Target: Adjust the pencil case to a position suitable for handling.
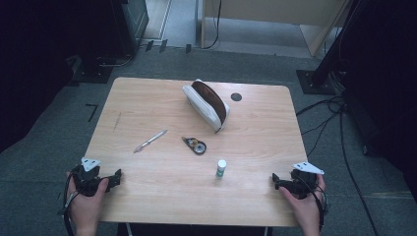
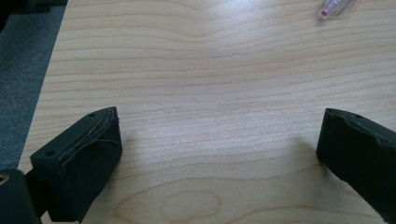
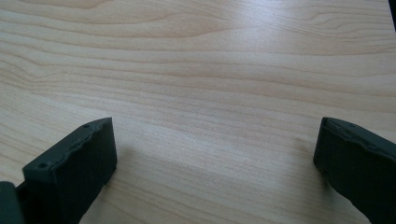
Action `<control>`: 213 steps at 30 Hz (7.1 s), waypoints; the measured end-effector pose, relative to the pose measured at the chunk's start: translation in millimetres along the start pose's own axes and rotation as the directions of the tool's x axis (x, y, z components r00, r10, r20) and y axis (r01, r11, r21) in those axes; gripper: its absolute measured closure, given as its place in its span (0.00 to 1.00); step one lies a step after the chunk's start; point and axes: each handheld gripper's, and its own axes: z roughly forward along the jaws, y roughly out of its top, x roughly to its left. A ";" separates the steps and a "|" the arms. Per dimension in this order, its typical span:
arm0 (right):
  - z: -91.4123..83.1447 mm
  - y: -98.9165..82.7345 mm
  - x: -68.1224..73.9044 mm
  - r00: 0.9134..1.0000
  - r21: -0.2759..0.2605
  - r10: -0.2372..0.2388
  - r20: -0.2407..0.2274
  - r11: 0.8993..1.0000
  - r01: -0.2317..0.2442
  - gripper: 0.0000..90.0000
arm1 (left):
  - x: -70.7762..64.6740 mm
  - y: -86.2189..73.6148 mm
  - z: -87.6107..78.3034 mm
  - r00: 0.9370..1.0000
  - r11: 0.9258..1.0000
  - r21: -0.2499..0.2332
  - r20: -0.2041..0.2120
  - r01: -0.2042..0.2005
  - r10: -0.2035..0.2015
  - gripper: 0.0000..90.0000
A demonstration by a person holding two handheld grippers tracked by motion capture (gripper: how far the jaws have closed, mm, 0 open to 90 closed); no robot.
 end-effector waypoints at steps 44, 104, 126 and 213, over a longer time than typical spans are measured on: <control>32.8 153.4 100.1 0.931 -0.238 -0.224 -0.290 0.959 0.156 0.75 | -0.7 1.6 1.5 1.000 1.000 0.002 0.001 -0.005 0.005 0.00; 45.4 143.2 91.0 0.950 -0.106 -0.123 -0.288 0.990 0.096 0.83 | -2.6 2.8 2.5 0.999 0.999 0.002 0.024 -0.032 0.032 0.00; 67.4 148.5 102.9 0.917 -0.119 -0.194 -0.348 0.980 0.162 0.87 | -2.6 2.8 2.5 0.999 0.999 0.002 0.025 -0.033 0.033 0.00; -19.9 48.2 76.0 0.825 -0.243 -0.204 -0.528 0.966 0.083 0.61 | -3.8 3.8 3.4 0.999 0.999 0.002 0.032 -0.036 0.036 0.00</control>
